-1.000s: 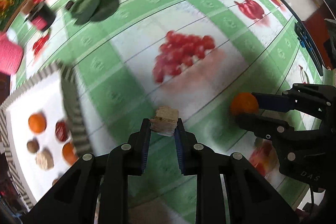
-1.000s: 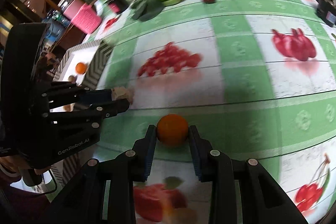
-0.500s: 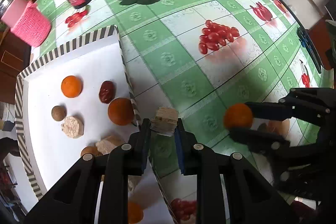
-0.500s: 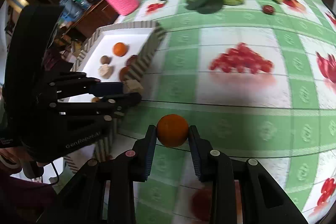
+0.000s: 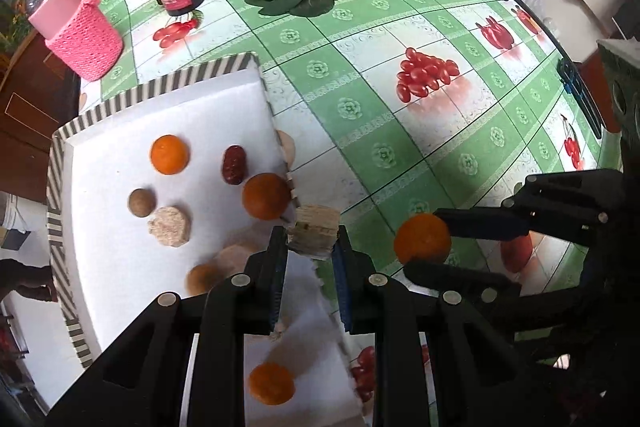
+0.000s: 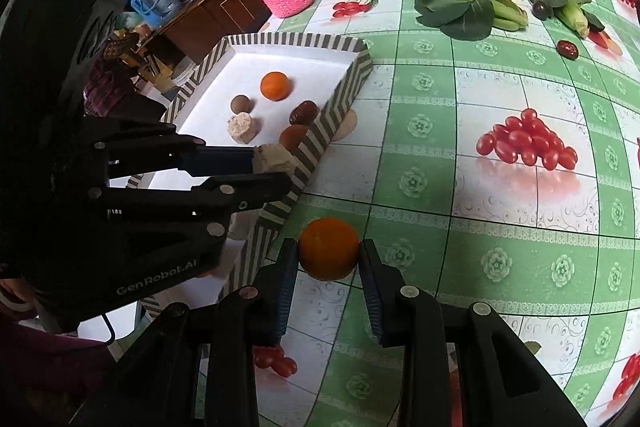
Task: Organize fruits
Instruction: 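Carry the orange and tan square cake over the white tray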
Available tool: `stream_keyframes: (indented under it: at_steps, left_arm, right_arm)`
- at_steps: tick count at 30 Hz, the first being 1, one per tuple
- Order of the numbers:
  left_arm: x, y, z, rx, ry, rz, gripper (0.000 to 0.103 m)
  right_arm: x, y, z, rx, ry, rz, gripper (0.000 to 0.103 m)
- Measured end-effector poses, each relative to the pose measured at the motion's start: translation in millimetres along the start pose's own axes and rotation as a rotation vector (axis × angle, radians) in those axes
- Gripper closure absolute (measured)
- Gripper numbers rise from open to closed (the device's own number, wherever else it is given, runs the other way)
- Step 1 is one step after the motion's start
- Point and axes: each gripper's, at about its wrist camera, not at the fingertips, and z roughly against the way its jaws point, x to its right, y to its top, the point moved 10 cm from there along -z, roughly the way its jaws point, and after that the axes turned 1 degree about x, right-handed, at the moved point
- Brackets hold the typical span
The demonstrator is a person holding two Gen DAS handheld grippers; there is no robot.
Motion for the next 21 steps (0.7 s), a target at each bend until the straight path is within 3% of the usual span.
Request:
stream_keyframes:
  at_steps: [21]
  left_arm:
    - [-91, -48, -7, -0.066, 0.16, 0.026, 0.083]
  right_arm:
    - [-69, 19, -35, -0.024, 0.084, 0.081, 0.071]
